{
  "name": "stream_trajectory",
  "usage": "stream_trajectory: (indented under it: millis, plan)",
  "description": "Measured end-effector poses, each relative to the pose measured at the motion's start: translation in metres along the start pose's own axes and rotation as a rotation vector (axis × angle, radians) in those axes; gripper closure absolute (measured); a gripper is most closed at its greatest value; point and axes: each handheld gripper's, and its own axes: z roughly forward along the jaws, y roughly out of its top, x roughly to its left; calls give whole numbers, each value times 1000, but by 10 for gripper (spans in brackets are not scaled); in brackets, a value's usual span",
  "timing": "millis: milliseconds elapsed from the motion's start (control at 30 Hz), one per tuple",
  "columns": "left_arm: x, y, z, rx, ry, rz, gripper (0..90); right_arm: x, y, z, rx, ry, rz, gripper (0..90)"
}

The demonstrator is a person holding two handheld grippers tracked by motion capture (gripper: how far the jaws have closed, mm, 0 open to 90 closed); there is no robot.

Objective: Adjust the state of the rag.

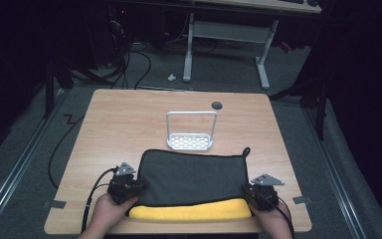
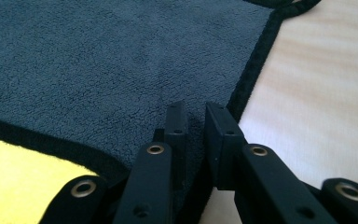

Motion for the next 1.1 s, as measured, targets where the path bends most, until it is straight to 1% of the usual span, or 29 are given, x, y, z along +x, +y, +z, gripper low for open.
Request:
stream_trajectory:
  millis: [33,67,100,133,167,200,233,267,300,367,433,467,500,533,567,600,633,667,700,733,767,867,900,1000,1100]
  plan:
    - [3,2,2,-6,21,-8,784,-3,11,11,3,-18,-4,802]
    - [6,4,4,-13,37,-7,784,-3,11,11,3,-18,-4,802]
    - [9,7,5,-18,58,-7,787,-6,23,22,3,-27,-7,798]
    - [12,9,7,-24,74,-15,786,-7,28,27,4,-34,-14,791]
    - [16,10,7,-25,80,-37,786,-7,28,27,4,-34,-14,791]
    - [18,11,4,-26,82,-71,768,-8,32,29,10,-37,-1,776]
    - [19,10,0,-41,80,-88,731,-7,37,26,-5,-40,17,741]
    - [18,8,-6,-58,71,-96,731,-7,37,26,-5,-40,17,741]
    - [15,5,-13,-68,57,-101,722,-5,37,19,-31,-35,24,727]
    - [6,-4,-28,-90,36,-95,707,4,34,3,-66,-34,8,700]
    - [-1,-14,-37,-111,10,-110,695,12,28,-11,-91,-21,-2,671]
    - [-4,-19,-39,-116,2,-126,686,15,25,-14,-90,-15,0,645]
    - [-6,-22,-39,-117,-15,-141,678,17,22,-15,-86,-10,8,626]
    - [-8,-25,-39,-113,-25,-142,665,18,17,-12,-75,5,32,599]
    - [-10,-27,-37,-107,-24,-143,665,18,17,-12,-75,5,32,599]
    - [-10,-29,-36,-101,-31,-148,666,18,16,-9,-70,8,45,598]
    - [-11,-30,-34,-94,-34,-154,681,17,14,-6,-61,7,52,621]
    - [-12,-31,-33,-87,-35,-152,717,17,13,-2,-48,9,56,690]
    - [-13,-32,-32,-86,-32,-146,767,18,12,0,-43,16,50,744]
    - [-14,-33,-33,-92,-35,-147,854,19,12,0,-45,12,41,798]
    - [-15,-33,-35,-97,-41,-151,854,21,11,-3,-62,10,32,830]
    - [-22,-36,-42,-108,-44,-136,899,27,9,-17,-97,12,7,837]
    - [-25,-38,-44,-110,-46,-126,899,29,7,-23,-108,14,-1,836]
    - [-34,-46,-53,-129,-44,-116,899,35,-2,-40,-144,9,-20,831]
    - [-36,-52,-58,-141,-28,-117,899,40,-14,-53,-161,12,-31,830]
